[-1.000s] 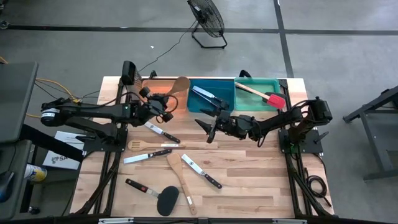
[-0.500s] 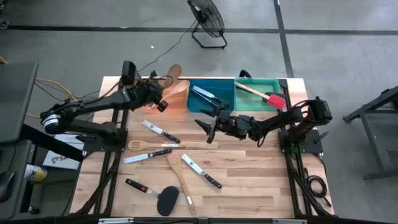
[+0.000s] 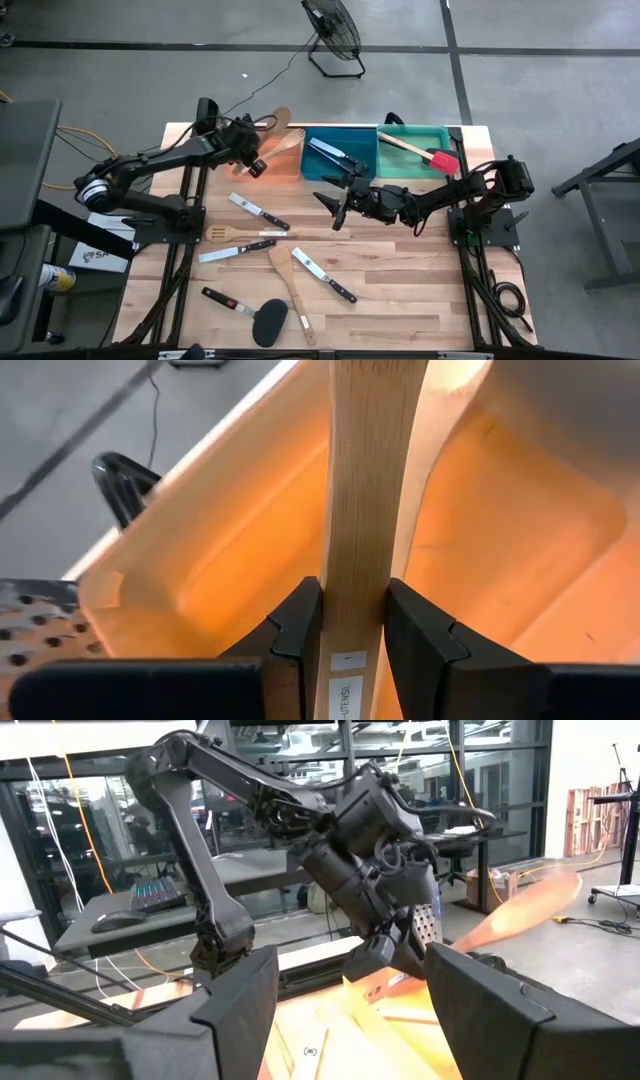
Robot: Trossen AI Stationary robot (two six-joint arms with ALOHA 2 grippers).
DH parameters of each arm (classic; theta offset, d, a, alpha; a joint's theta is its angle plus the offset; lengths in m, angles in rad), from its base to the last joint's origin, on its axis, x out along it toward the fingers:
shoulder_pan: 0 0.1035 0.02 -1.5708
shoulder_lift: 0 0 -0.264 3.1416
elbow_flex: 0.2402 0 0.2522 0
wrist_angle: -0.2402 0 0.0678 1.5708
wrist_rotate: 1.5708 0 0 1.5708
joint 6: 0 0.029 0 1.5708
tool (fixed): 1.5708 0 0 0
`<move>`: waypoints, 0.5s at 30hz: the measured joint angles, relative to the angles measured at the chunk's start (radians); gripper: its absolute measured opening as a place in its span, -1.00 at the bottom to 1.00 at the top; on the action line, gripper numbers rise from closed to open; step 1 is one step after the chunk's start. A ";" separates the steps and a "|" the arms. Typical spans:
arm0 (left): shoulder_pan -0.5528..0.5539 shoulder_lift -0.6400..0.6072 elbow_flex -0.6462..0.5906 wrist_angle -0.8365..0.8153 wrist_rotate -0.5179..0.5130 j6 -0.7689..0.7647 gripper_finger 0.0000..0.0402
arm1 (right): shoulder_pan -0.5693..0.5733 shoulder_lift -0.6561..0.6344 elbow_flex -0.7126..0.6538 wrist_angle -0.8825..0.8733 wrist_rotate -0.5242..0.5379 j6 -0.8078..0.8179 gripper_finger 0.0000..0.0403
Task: Pick & Place Kitchen Items
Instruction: Put the wooden serving spoon into the orange bin
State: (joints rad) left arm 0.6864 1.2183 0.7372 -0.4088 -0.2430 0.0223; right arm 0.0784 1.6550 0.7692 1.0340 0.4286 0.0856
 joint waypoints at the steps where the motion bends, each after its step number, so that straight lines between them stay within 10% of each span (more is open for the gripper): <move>1: 0.001 0.008 0.000 0.001 0.002 0.000 -0.60 | 0.000 0.000 0.000 0.000 0.000 0.000 0.20; 15: 0.001 0.096 0.000 -0.001 0.001 0.000 -0.60 | 0.000 0.000 0.000 -0.013 0.000 0.000 0.20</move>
State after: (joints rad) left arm 0.6876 1.3148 0.7368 -0.4103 -0.2418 0.0225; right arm 0.0784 1.6550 0.7692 1.0206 0.4288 0.0860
